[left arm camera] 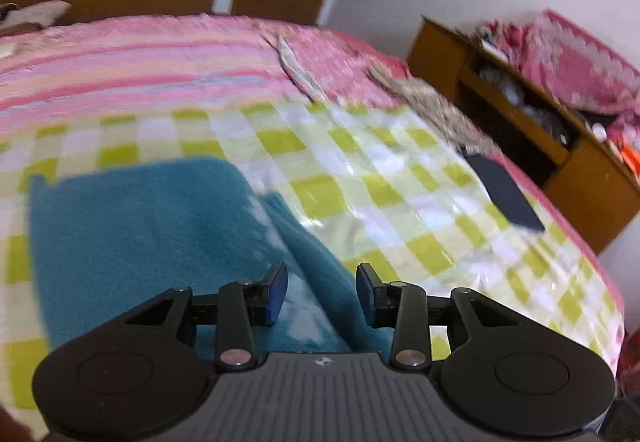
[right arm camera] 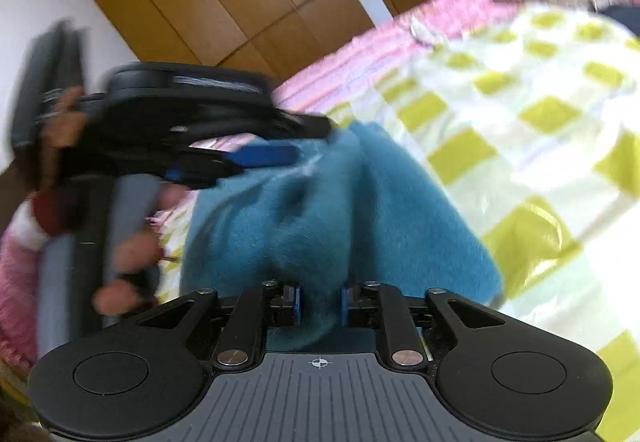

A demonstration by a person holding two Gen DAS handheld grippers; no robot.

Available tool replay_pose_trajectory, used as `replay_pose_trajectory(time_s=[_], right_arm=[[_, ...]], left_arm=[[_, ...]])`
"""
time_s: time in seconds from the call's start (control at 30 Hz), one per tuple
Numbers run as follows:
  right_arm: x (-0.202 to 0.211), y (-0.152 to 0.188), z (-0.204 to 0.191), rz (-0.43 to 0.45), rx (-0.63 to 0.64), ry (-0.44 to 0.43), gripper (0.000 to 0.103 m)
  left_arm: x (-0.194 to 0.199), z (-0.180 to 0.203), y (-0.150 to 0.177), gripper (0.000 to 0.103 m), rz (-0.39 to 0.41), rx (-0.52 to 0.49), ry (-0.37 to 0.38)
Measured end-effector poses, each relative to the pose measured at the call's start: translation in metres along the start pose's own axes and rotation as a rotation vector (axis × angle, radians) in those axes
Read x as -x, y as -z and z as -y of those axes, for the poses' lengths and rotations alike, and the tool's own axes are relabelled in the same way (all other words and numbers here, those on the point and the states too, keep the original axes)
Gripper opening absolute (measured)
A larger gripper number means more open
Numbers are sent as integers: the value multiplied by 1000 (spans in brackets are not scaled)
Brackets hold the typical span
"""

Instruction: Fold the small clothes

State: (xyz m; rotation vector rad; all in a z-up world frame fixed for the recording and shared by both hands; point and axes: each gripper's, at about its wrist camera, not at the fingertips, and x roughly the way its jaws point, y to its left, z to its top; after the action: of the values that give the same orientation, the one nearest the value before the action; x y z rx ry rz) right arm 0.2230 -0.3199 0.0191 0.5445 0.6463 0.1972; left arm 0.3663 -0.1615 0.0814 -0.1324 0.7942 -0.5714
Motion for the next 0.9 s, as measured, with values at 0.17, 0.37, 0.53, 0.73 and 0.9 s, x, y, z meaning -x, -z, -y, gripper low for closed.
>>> replay_pose_trajectory(time_s=[0.17, 0.37, 0.53, 0.73, 0.9], right_arm=[[1, -8, 2, 27, -12, 35, 38], [23, -26, -13, 154, 79, 92, 43], [-15, -54, -25, 115, 149, 21, 49], [-63, -49, -11, -64, 108, -69, 39], [-40, -59, 9, -53, -4, -159, 19]], left_arm=[[57, -22, 18, 49, 78, -22, -72], [85, -54, 69, 50, 38, -42, -198], [77, -65, 88, 50, 4, 1, -195], [69, -59, 90, 51, -4, -33, -217], [68, -53, 85, 51, 4, -39, -208]])
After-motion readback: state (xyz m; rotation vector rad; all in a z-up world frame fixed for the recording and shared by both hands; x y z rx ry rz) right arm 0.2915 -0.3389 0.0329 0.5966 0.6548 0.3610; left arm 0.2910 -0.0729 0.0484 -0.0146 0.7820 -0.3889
